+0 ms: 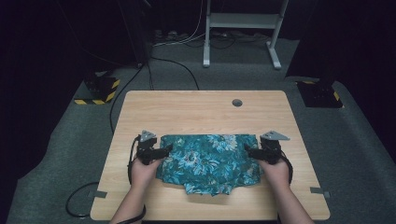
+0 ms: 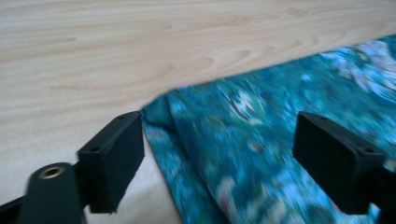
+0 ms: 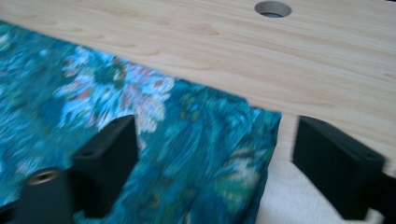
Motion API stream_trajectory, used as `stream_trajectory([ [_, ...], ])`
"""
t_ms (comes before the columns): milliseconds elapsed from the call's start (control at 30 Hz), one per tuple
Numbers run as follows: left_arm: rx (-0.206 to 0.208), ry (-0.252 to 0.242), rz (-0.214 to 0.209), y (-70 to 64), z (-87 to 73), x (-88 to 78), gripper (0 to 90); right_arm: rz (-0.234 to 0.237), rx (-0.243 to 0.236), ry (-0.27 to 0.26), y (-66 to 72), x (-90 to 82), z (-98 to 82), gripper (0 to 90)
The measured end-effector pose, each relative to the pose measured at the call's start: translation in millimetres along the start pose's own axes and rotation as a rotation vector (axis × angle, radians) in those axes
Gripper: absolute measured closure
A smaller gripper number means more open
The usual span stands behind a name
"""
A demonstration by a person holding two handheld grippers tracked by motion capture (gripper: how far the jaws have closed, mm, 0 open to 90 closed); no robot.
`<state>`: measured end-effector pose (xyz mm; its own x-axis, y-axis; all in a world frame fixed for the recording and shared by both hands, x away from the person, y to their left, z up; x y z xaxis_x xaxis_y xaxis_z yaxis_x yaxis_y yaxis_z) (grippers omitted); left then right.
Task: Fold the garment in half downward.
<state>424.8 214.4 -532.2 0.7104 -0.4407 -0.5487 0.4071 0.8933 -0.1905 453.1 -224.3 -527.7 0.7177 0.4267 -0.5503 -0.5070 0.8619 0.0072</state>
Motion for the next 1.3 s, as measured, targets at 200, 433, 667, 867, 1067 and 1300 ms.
stream_trajectory([
  [200,0.039,0.024,0.020,-1.8,-25.1,-22.3,7.9,-0.020,-0.030,0.052,4.8,-16.6,-20.8,3.0],
  [433,0.071,0.061,0.048,-2.1,-50.0,-45.0,3.7,-0.026,-0.007,0.080,5.5,-40.0,-45.6,0.0],
  [667,0.068,0.110,0.055,0.4,-75.2,-64.2,2.6,-0.030,0.004,0.103,3.7,-63.2,-69.8,0.0],
  [867,0.096,0.150,0.100,-0.3,-90.0,-79.2,2.4,-0.045,-0.022,0.126,6.6,-79.5,-83.0,0.0],
  [1067,0.135,0.169,0.133,-2.6,-93.8,-82.2,1.8,-0.061,-0.043,0.170,9.2,-81.7,-91.4,0.0],
  [1300,0.131,0.170,0.127,-2.7,-93.9,-81.8,0.8,-0.046,-0.009,0.189,8.2,-80.3,-91.7,0.0],
])
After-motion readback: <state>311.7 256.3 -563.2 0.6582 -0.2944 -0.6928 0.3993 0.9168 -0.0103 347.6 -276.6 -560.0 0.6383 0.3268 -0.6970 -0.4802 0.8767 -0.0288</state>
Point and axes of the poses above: each handheld gripper's, and its own axes: x roughly forward along the jaws, z roughly out of its top, y roughly to its left, the point moved 2 cm from there along x, roughly forward along the jaws, and after that the axes turned 1 degree about -x, right-handed, at the moved point
